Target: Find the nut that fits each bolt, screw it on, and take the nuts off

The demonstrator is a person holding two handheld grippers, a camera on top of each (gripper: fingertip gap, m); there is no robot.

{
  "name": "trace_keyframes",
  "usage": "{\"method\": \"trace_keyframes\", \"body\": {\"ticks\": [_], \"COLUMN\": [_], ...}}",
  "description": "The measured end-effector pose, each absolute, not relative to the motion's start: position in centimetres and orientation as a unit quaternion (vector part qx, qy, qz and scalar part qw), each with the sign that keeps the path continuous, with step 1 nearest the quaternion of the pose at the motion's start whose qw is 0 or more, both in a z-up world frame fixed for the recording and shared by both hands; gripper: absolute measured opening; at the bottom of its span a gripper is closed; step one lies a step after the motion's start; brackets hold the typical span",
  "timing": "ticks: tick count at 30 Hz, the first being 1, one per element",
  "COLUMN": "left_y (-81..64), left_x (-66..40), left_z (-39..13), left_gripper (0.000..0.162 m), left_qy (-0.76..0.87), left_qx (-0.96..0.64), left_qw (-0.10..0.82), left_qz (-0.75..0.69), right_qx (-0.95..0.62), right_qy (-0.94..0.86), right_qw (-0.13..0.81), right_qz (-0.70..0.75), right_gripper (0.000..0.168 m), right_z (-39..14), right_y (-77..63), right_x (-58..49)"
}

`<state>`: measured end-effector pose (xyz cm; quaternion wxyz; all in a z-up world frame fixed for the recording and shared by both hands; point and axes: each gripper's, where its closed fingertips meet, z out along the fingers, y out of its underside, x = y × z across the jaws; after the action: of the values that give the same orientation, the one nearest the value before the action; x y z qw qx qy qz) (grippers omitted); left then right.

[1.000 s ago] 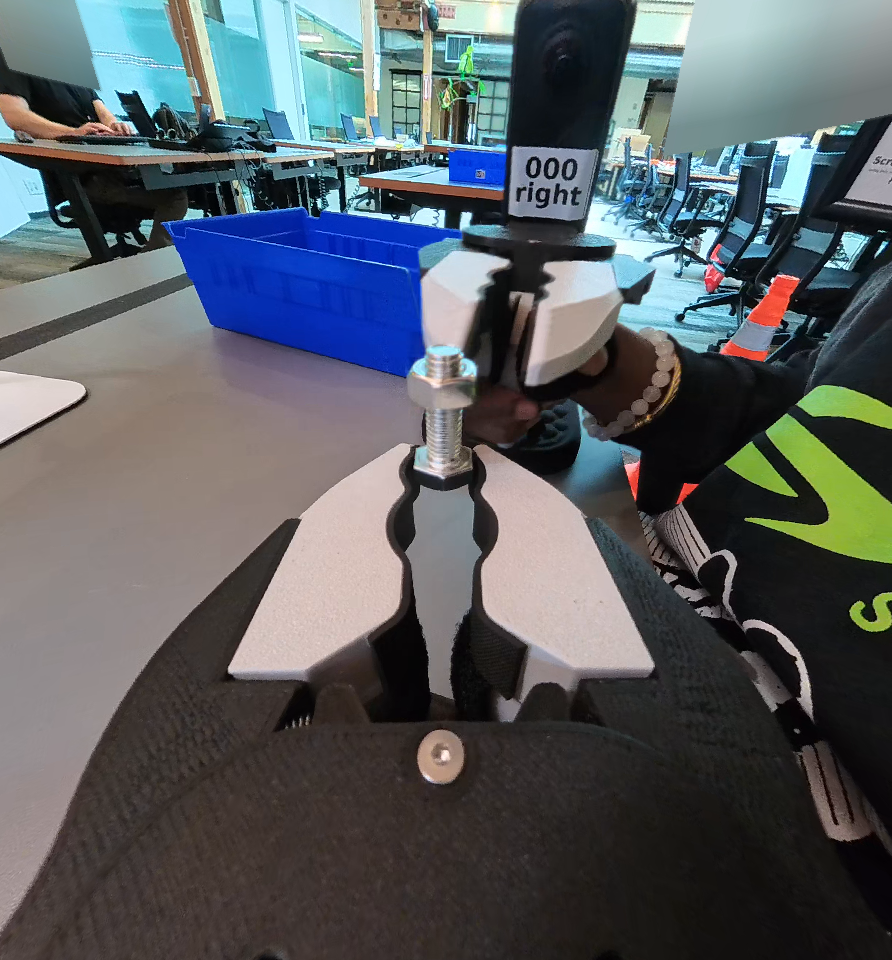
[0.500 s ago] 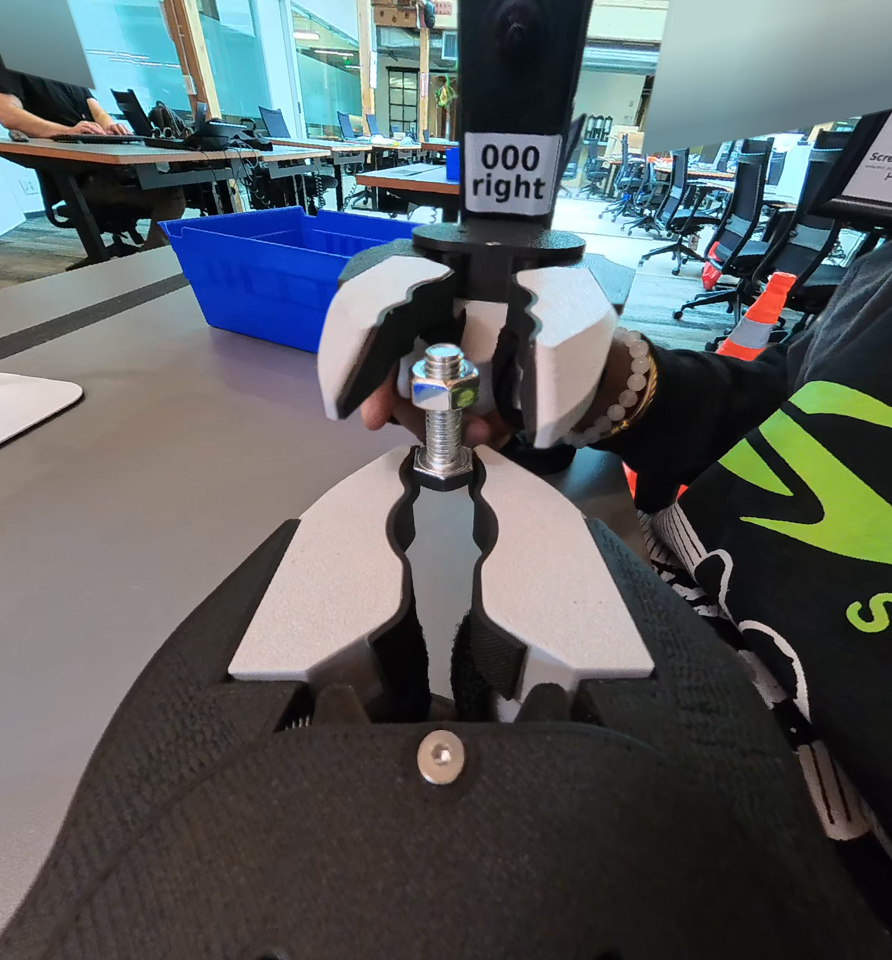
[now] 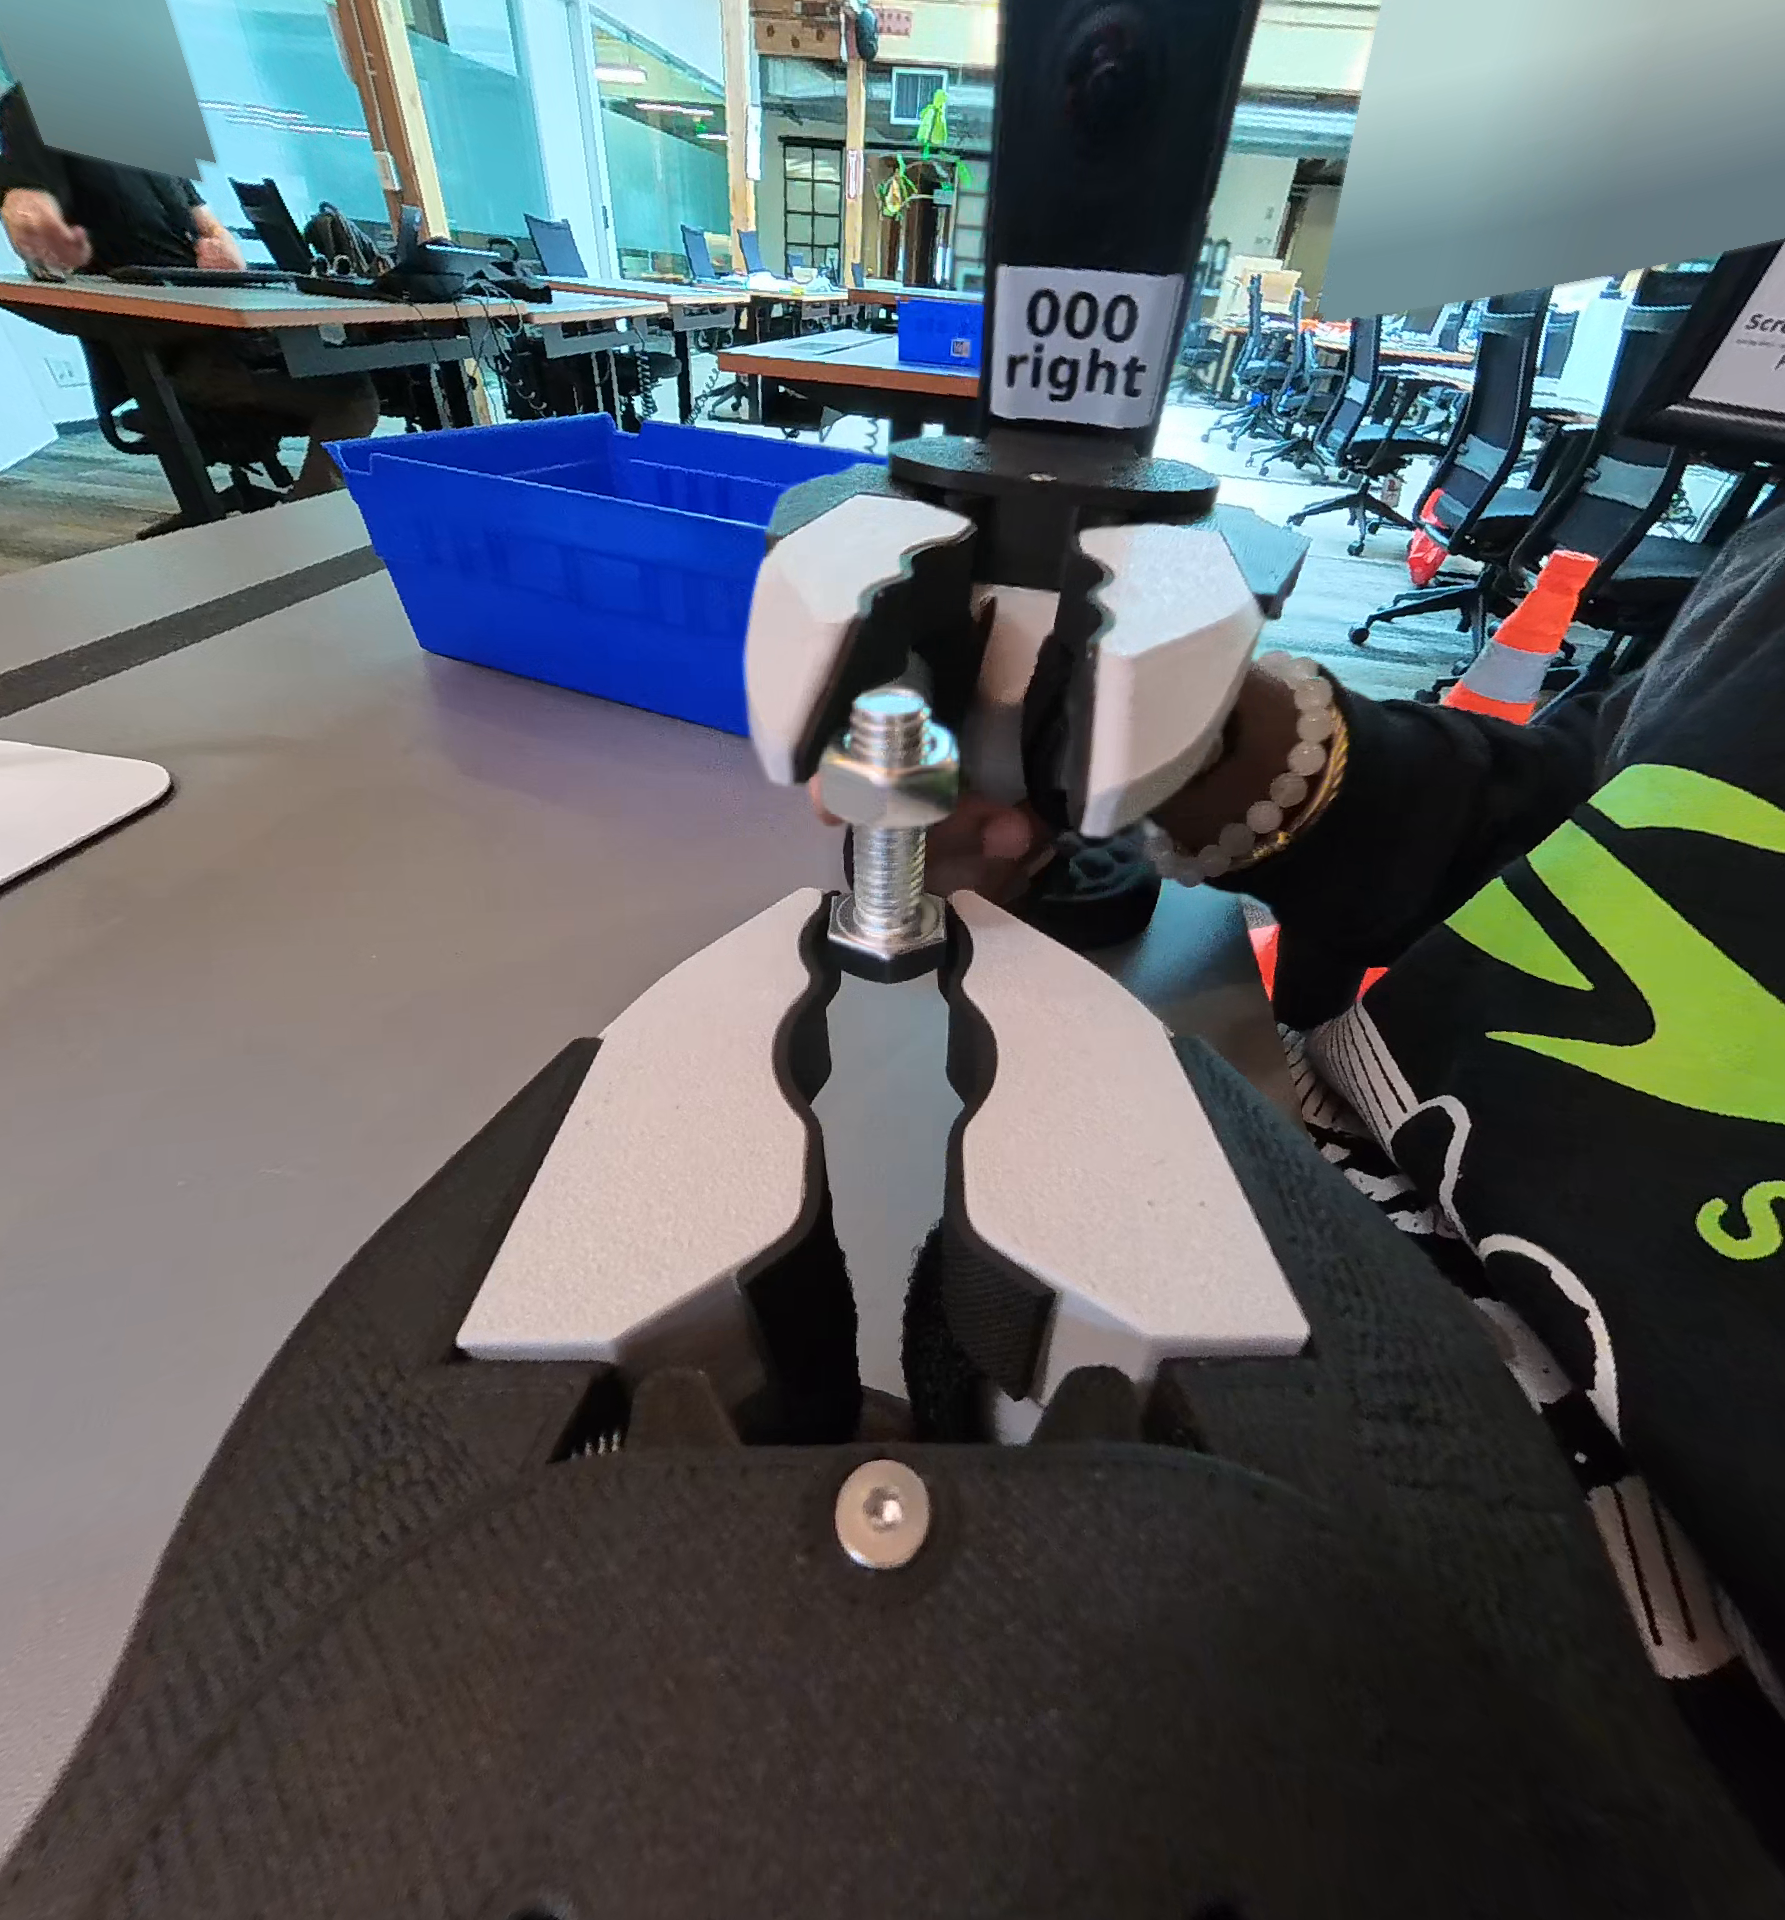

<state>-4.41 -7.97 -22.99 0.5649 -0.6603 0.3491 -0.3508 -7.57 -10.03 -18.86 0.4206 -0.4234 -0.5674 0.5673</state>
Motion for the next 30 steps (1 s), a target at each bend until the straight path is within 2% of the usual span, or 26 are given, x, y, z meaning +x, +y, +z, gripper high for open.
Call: {"method": "trace_keyframes", "body": {"ticks": [4, 9, 11, 15, 17, 23, 30], "left_y": [-7.9, -7.9, -7.9, -7.9, -7.9, -7.9, -7.8], "left_x": [-4.4, -4.4, -4.4, -4.3, -4.3, -4.3, -4.3], "left_z": [-23.0, -23.1, -23.1, -23.1, -23.1, -23.2, -23.2], "left_gripper": [0.018, 0.018, 0.018, 0.018, 0.018, 0.018, 0.018], "left_qy": [0.348, 0.349, 0.349, 0.352, 0.352, 0.354, 0.350], "left_qx": [-0.662, -0.662, -0.662, -0.662, -0.662, -0.662, -0.663], "left_qw": [0.564, 0.563, 0.563, 0.562, 0.562, 0.560, 0.561], "left_qz": [-0.351, -0.351, -0.351, -0.350, -0.350, -0.350, -0.350], "right_qx": [-0.426, -0.430, -0.431, -0.431, -0.425, -0.412, -0.410], "right_qy": [-0.560, -0.548, -0.543, -0.555, -0.565, -0.593, -0.598], "right_qw": [0.431, 0.437, 0.437, 0.421, 0.409, 0.389, 0.398], "right_qz": [0.565, 0.569, 0.572, 0.574, 0.577, 0.571, 0.562], "right_gripper": [0.018, 0.016, 0.020, 0.042, 0.045, 0.047, 0.038], "right_z": [-18.8, -18.5, -18.4, -18.8, -19.0, -19.5, -19.5], "right_y": [-9.8, -9.4, -9.2, -9.3, -9.6, -10.7, -11.0], "right_x": [-6.1, -5.3, -5.8, -7.5, -8.4, -10.1, -9.5]}}
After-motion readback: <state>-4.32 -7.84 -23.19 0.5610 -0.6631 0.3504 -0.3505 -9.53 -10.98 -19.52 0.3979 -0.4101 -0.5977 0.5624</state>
